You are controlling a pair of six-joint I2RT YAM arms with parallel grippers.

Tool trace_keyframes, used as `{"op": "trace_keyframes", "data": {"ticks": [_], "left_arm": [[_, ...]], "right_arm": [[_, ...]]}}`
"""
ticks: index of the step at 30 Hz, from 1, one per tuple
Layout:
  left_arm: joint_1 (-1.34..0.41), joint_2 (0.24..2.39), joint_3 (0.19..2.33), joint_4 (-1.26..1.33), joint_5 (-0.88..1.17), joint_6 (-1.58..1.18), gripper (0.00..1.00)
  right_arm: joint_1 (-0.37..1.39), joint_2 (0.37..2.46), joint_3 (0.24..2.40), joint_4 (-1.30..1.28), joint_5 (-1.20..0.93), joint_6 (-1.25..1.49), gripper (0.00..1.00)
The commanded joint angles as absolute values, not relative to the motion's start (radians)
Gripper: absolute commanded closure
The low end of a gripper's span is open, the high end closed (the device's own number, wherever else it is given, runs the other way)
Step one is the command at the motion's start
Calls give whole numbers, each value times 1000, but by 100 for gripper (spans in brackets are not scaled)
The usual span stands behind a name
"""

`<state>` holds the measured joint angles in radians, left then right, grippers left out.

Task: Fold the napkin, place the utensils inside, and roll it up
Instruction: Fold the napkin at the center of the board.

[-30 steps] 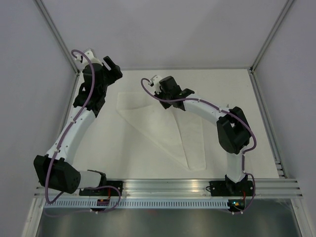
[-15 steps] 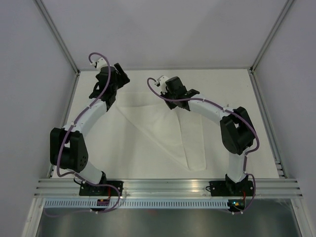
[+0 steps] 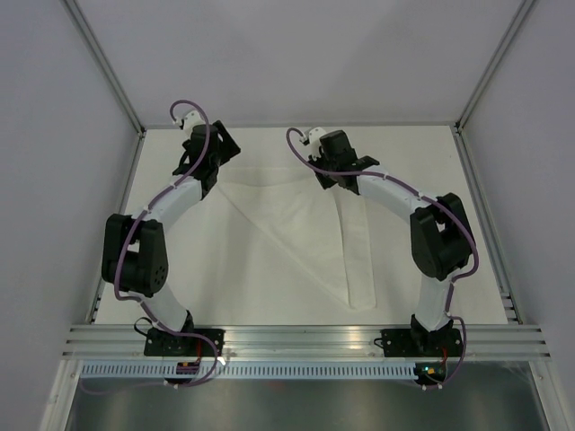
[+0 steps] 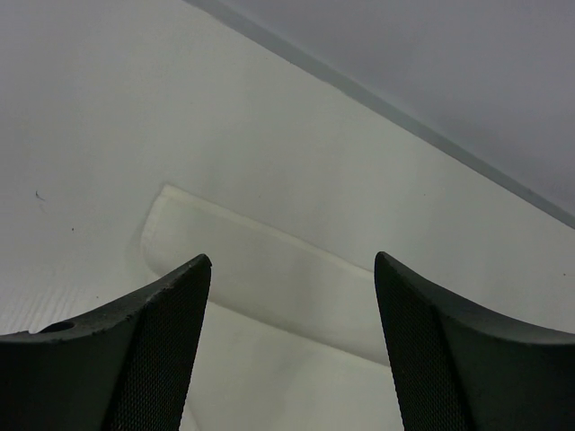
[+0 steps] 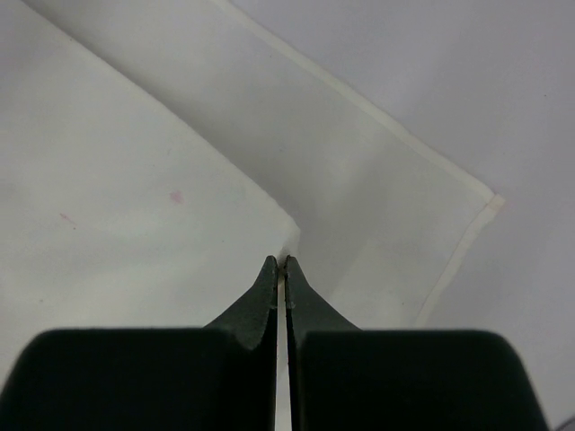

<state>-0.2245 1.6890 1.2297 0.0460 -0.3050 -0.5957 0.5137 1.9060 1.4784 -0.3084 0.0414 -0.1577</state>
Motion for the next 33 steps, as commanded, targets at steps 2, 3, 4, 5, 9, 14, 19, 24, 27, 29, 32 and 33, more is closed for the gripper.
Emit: {"op": "trace_keyframes", "data": {"ticks": [2,3,4,5,9,14,19,24,27,29,32,33], "left_arm": [[-221,1718,1256,104,-298,-637,22],[-221,1726,1259,104,-299,-635,22],[-221,1739,1267,106,-301,-635,22],[-221,1747,1273,103,-302,-635,22],[-221,1784,1298,97,-304,-640,23],[-222,1810,1304,98,-307,-646,23],[-219,1819,1307,100,-305,-647,23],[-218,1825,1310,103,-304,-646,23],[-219,1825,1310,103,-304,-644,23],[-216,1825,1313,103,-304,-643,23],[-216,1824,1312,103,-304,-641,23],[-216,1824,1310,101,-304,-640,23]], "right_arm": [[494,1853,1474,-275,22,-153,100],[489,1852,1473,-272,21,-152,100],[483,1848,1473,-270,18,-150,100],[480,1847,1471,-270,18,-150,100],[474,1833,1467,-264,15,-149,100],[462,1821,1460,-258,18,-153,99],[440,1821,1456,-245,11,-153,100],[416,1835,1473,-241,5,-153,100],[405,1847,1489,-244,3,-153,100],[402,1851,1494,-244,5,-155,99],[397,1861,1494,-238,5,-153,100],[396,1867,1494,-238,5,-153,100]]}}
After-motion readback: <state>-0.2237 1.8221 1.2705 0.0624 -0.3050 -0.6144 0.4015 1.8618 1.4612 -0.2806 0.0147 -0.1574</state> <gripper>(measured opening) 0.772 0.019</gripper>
